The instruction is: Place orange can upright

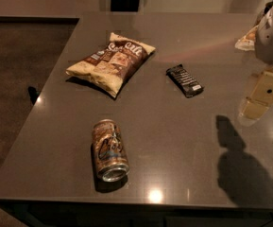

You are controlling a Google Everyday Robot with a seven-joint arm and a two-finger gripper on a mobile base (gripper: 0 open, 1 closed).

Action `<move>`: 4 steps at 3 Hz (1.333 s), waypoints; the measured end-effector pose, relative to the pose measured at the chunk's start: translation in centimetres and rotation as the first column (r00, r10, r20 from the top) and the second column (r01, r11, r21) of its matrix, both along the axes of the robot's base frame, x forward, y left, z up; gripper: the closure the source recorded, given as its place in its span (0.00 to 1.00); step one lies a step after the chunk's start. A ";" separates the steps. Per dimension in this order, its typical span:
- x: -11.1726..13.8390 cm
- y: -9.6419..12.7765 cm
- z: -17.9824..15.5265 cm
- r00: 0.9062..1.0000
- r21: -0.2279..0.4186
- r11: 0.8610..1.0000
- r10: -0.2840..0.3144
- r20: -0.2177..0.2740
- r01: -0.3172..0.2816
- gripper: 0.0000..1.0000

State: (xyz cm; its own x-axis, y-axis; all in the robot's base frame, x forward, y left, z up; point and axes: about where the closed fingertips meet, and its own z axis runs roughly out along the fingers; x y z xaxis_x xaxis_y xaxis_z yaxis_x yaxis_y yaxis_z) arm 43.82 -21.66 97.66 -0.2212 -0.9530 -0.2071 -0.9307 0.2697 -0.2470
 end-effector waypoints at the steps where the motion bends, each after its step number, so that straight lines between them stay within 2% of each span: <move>1: 0.0 0.0 0.0 1.000 0.000 1.000 0.000 0.000 0.000 0.00; 2: 0.0 1.2 -0.6 1.000 0.048 0.999 -0.015 -0.005 0.015 0.00; 3: 0.1 2.5 -1.9 0.997 0.124 0.990 -0.061 -0.035 0.065 0.00; 4: 0.0 4.2 -3.2 0.990 0.189 0.972 -0.130 -0.063 0.140 0.00</move>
Offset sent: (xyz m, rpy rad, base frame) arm -0.0001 0.0286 -0.0198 0.1200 0.0326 -0.0360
